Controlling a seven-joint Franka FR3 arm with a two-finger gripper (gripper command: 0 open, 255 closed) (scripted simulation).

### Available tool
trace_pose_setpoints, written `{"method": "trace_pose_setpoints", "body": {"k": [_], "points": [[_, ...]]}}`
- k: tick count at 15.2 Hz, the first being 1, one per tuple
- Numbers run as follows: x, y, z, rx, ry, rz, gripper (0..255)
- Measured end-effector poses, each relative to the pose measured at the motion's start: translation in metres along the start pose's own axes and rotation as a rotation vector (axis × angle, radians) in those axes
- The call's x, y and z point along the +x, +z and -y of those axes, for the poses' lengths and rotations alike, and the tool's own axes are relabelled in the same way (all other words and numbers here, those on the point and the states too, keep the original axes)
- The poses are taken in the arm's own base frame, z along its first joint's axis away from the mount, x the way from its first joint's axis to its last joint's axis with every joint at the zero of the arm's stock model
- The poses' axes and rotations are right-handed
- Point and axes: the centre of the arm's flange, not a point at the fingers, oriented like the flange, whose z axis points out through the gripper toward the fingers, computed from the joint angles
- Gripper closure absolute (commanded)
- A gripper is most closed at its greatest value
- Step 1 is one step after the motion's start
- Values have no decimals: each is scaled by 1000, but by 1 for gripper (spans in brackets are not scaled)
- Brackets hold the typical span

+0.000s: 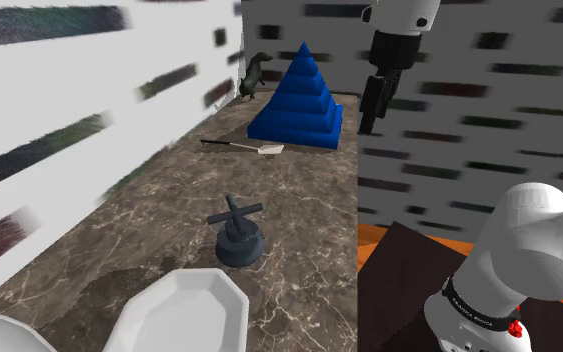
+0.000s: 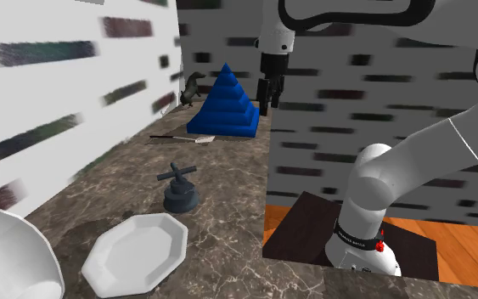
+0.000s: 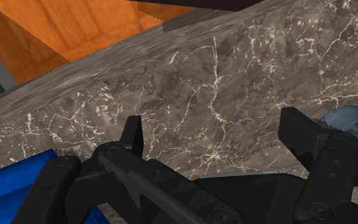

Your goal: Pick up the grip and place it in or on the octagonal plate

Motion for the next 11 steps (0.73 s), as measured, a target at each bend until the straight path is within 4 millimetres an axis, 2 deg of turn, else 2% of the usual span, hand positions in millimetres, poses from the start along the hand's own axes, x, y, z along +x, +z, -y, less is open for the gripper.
{"method": "trace_pose_setpoints", "body": {"k": [2,11], "points": [[3,3,4,0,-4,0,0],[55,41,94,4,-73,-6,0]]}}
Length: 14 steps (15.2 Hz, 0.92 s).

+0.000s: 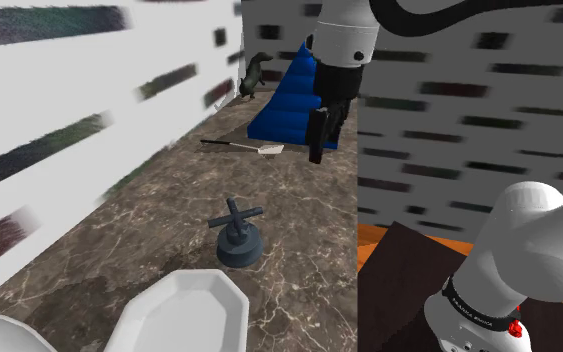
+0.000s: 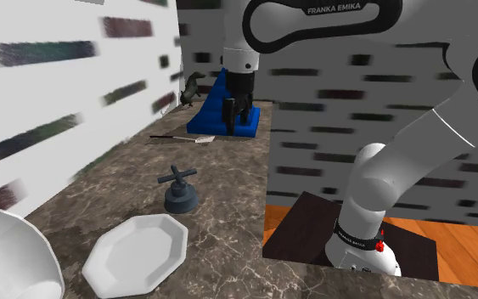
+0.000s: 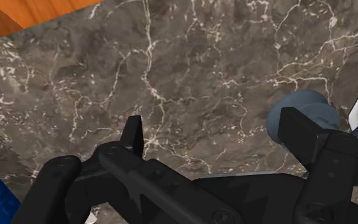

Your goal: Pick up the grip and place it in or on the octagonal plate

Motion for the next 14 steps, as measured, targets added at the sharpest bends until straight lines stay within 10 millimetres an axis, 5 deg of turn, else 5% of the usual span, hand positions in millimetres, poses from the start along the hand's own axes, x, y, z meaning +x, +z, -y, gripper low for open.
{"method": "trace_pose_setpoints", "body": {"k": [14], "points": [[84,63,149,7,-114,-11,0]]}}
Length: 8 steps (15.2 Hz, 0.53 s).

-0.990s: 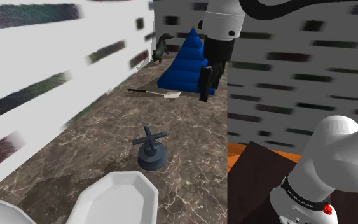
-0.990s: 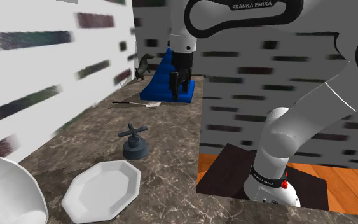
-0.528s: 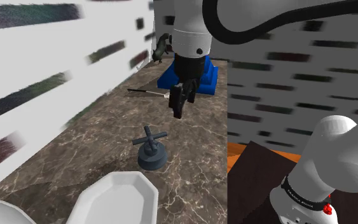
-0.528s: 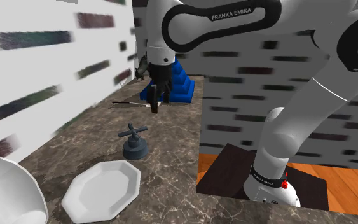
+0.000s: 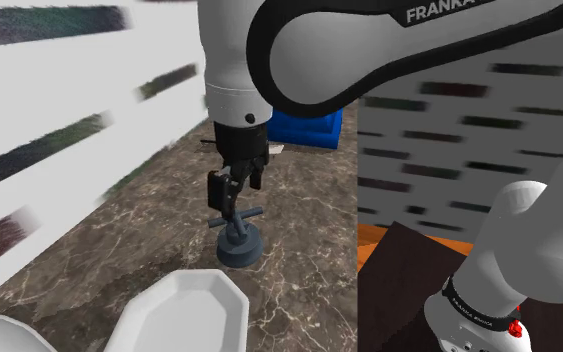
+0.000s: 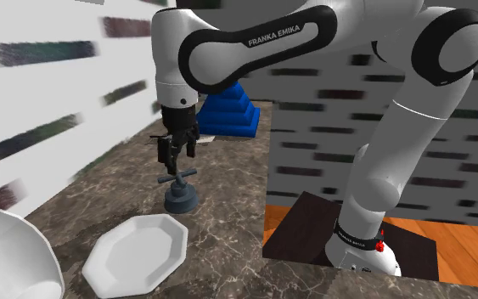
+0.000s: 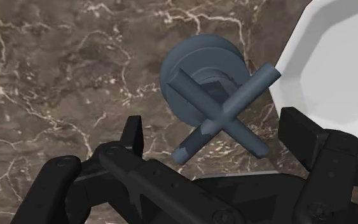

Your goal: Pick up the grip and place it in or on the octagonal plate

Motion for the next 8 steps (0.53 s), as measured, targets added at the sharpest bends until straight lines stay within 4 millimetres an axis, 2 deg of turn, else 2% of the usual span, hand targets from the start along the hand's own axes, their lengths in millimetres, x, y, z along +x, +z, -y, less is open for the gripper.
{"method": "trace_pose_setpoints", "body": {"k": [3,8], "points": [[7,12,11,2,-7,-1,0],[8,40,12,2,-8,-1,0]]}}
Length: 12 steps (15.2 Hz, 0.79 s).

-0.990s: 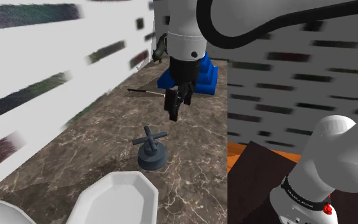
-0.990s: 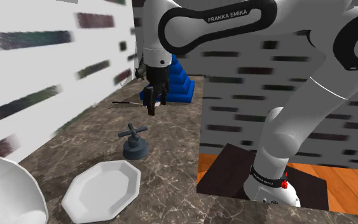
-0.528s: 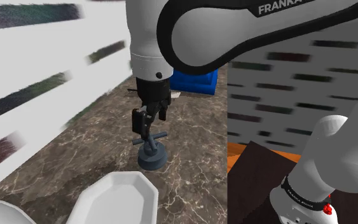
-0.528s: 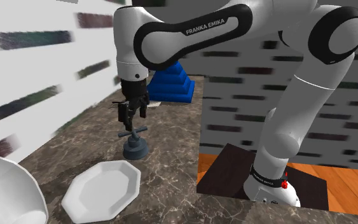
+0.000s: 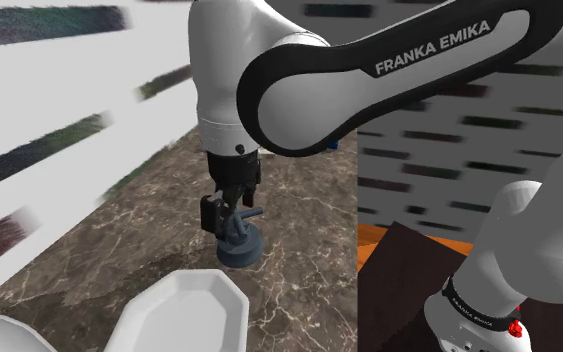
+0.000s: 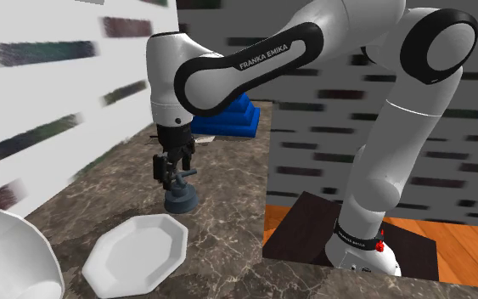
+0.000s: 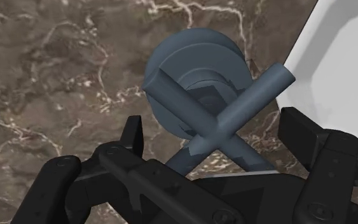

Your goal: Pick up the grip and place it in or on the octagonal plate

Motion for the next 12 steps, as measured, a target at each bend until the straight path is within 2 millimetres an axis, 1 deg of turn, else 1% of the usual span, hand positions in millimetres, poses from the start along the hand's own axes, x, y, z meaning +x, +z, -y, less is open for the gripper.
{"method": "trace_pose_setpoints", "body": {"k": [3,7,8,12], "points": [[0,6,1,0,0,0,0],[0,7,1,0,0,-1,0],[0,7,1,0,0,-1,255],[0,3,2,2,-3,-8,255]]}}
